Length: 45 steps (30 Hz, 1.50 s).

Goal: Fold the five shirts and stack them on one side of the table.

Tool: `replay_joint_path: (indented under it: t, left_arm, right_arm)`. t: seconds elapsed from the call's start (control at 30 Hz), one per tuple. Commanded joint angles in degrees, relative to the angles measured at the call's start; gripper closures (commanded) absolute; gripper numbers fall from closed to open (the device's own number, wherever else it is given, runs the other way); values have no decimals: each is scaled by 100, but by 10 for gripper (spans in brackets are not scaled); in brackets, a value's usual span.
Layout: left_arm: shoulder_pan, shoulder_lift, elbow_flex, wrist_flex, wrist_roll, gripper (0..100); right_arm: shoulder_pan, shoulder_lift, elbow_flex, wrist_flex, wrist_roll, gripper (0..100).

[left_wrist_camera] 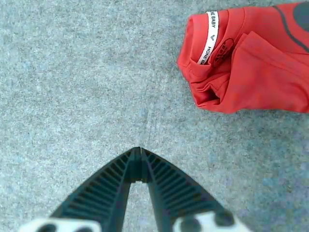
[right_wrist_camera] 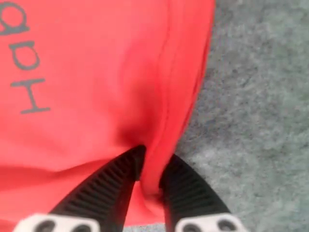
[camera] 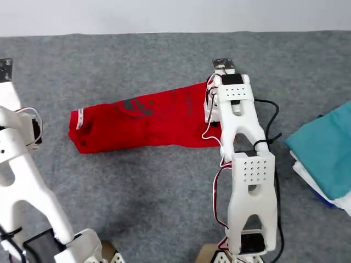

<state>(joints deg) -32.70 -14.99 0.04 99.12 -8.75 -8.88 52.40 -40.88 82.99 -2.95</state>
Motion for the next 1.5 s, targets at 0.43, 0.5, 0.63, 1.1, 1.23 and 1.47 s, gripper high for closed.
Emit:
replay_joint_path:
  t: [0.43,0.5,0.63,1.1,1.23,1.47]
  left_arm:
    - [-88,-1495,127,132,-501,996]
    - [-264,-1626,303,132,-501,996]
    - [-659,-1820,752,132,-519,996]
    - [-1591,-2593,2457,123,-1284,996]
    - [-1785,-2989,2993,123,-1363,996]
    - [-1908,-3930,3802,0,-1363,996]
  right_arm:
    - [-1015,84,-2716,1736,712,988]
    - [-1349,92,-3068,1798,791,988]
    - [-1921,92,-3332,1727,993,988]
    - [-3407,110,-3279,224,1767,988]
    - [-3732,312,-3200,-347,2189,988]
    - [-4242,963,-3235,-954,2787,988]
